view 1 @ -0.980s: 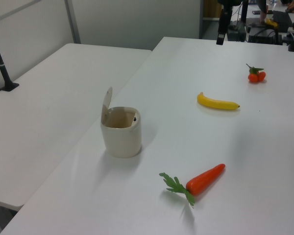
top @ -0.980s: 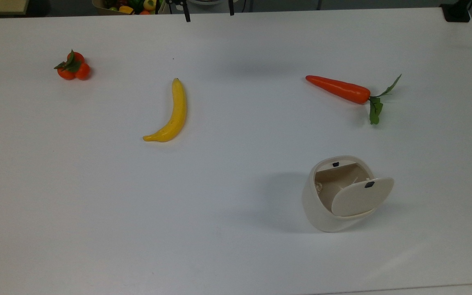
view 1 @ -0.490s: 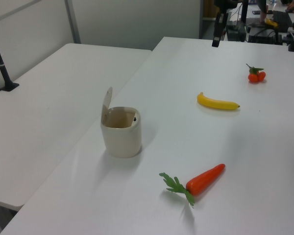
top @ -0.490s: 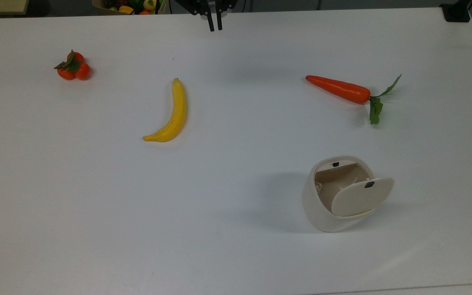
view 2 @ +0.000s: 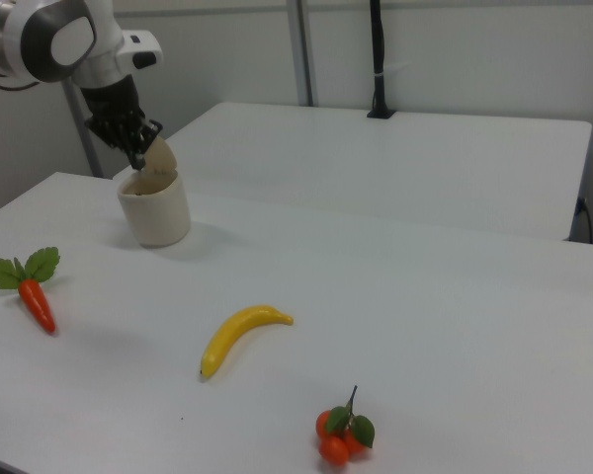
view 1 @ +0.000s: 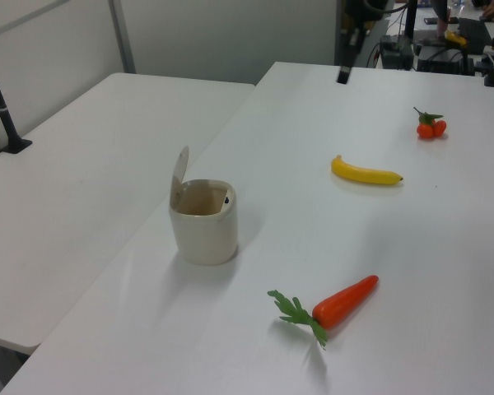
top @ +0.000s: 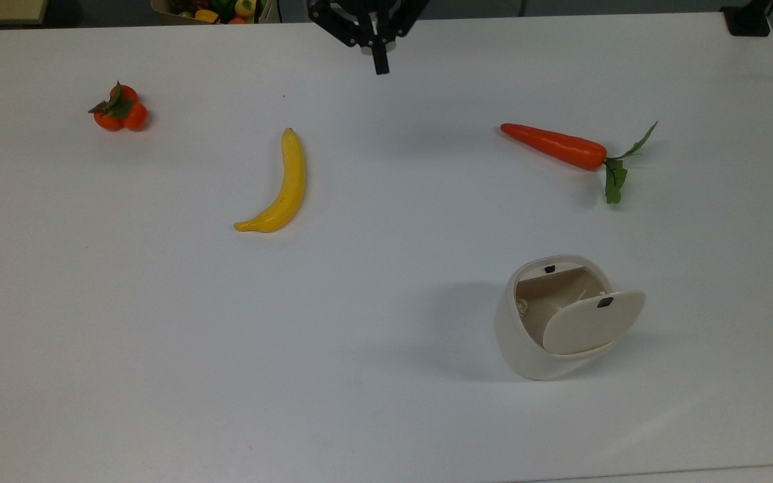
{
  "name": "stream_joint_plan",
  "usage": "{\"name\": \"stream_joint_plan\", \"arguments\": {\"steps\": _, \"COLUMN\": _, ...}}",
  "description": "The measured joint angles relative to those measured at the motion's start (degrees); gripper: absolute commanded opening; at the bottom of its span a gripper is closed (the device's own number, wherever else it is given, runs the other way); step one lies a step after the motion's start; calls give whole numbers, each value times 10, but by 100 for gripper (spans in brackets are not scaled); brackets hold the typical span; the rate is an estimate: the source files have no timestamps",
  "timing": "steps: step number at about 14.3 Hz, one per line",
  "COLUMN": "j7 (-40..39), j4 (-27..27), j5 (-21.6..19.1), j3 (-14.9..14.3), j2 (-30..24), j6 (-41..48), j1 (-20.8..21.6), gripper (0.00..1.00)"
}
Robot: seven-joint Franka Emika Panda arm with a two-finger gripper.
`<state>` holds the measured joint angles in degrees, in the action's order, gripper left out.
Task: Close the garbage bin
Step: 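Move the gripper over the open lid of the cream bin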
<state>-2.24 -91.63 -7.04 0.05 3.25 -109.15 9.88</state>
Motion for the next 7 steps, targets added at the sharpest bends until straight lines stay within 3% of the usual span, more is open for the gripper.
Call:
{"name": "stream_joint_plan", "arguments": {"steps": 4, "j7": 66, "j4": 31, "j5": 0, "j3": 0, "j2": 38, "j6": -119, "j1": 31, "gripper": 0}}
{"name": "stream_joint_plan", "arguments": {"steps": 7, "j7": 102, "j4": 68, "j5": 0, "j3": 1, "j2": 97, "j6": -225, "j1": 58, "gripper": 0}}
